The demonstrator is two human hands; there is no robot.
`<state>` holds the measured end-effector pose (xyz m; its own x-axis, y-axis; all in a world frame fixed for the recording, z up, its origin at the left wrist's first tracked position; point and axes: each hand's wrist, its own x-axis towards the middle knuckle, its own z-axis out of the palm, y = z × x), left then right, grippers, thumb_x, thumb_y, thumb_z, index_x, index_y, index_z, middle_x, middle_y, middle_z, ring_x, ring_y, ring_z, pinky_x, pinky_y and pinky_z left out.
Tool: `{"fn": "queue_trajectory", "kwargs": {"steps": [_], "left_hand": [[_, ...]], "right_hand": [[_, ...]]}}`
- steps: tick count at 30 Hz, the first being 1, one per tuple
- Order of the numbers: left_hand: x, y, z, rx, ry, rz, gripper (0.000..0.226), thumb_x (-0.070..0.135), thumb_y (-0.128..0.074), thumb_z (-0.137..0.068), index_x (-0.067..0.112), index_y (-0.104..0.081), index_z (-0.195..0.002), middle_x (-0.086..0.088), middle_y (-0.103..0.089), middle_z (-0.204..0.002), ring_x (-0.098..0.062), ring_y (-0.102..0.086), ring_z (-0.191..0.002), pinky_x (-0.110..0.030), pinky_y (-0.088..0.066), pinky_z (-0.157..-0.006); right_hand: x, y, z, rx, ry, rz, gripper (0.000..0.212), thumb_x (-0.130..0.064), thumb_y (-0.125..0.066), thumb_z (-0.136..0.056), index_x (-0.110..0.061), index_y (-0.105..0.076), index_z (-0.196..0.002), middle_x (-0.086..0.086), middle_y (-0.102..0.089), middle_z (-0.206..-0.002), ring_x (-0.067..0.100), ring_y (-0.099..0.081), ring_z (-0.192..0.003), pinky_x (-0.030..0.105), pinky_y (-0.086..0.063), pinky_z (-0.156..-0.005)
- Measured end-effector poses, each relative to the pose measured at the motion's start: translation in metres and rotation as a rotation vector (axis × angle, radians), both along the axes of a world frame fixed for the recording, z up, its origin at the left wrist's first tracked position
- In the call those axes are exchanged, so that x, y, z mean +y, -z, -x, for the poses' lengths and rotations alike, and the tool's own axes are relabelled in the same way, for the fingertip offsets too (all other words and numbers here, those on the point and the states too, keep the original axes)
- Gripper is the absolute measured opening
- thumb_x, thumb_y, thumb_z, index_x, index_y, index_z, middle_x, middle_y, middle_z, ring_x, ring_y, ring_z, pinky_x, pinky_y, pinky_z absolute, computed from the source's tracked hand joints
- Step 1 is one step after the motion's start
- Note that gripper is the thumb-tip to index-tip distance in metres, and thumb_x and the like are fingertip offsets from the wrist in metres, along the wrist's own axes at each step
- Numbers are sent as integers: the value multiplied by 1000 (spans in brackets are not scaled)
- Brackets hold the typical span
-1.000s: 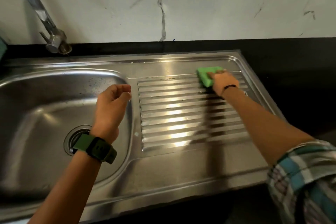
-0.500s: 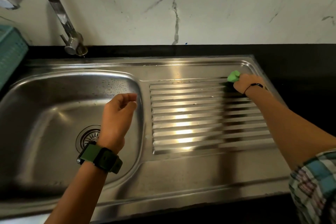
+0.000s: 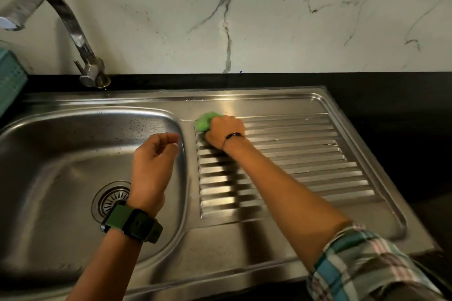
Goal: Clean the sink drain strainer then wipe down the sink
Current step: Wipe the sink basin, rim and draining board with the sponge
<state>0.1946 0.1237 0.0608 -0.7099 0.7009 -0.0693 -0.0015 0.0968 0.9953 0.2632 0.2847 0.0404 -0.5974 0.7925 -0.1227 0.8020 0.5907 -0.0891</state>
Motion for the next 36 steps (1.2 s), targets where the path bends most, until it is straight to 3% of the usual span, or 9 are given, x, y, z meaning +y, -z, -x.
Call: {"fn": "queue_trajectory", "kwargs": {"steps": [6,8,12,14,16,18,21,25,36], "left_hand": [[-10,-9,15,65,-236,-40,25,5,-49,-86,24,-63,-93,7,-64,-94,-2,-58,-88,-13,-40,-71],[-12,-12,22,81,-254,-45,24,5,-49,-86,18,-63,-100,5,-63,-95,-1,-58,-88,-13,-40,-71],[-10,-16,30,59,-258,-63,25,1,-49,-84,11,-63,-102,3,-62,-91,-3,-57,-83,-13,-42,-71],[-8,-14,28,37,-238,-75,24,1,-49,-83,14,-64,-97,5,-62,-88,-5,-58,-84,-14,-43,-73],[-6,-10,23,18,-202,-76,25,2,-50,-84,23,-63,-88,7,-63,-89,-5,-58,-86,-16,-42,-75],[-4,-6,16,10,-170,-76,27,3,-50,-85,28,-62,-85,8,-63,-90,-4,-59,-86,-15,-42,-73],[1,-2,4,-13,-115,-63,27,5,-50,-86,29,-62,-86,8,-63,-90,-1,-59,-84,-13,-44,-68],[11,-1,-14,-12,-20,-48,26,5,-49,-87,27,-62,-85,7,-63,-89,6,-60,-76,-1,-44,-57],[30,-4,-41,-27,124,-45,25,5,-50,-87,27,-61,-83,6,-64,-93,-6,-59,-91,-15,-41,-72]], "right_hand": [[-55,-1,79,360,-148,342,33,-24,-38,-94,-1,-62,-98,20,-68,-100,32,-62,-82,27,-43,-62],[-61,-6,88,471,-106,467,40,-25,-37,-91,6,-62,-98,26,-66,-101,36,-62,-90,36,-44,-70],[-30,-10,61,781,277,700,35,2,-43,-85,3,-60,-116,28,-62,-118,39,-58,-110,43,-47,-96],[-1,-12,16,987,490,744,37,10,-42,-84,3,-59,-116,21,-64,-110,33,-61,-101,36,-53,-87],[27,-18,-47,1121,654,665,37,11,-40,-85,3,-57,-117,15,-60,-98,25,-58,-91,23,-53,-62],[51,-24,-117,995,729,407,35,5,-40,-90,0,-56,-120,19,-61,-99,31,-60,-96,23,-50,-59],[74,-26,-203,466,726,-8,37,-3,-41,-92,-8,-53,-126,28,-61,-113,41,-57,-105,41,-47,-83],[67,-12,-222,62,629,40,48,-5,-46,-87,-15,-46,-134,27,-57,-120,42,-54,-110,46,-45,-93],[-81,24,-38,176,-73,68,37,-20,-50,-87,-9,-54,-122,18,-57,-125,35,-47,-120,44,-39,-101]]}}
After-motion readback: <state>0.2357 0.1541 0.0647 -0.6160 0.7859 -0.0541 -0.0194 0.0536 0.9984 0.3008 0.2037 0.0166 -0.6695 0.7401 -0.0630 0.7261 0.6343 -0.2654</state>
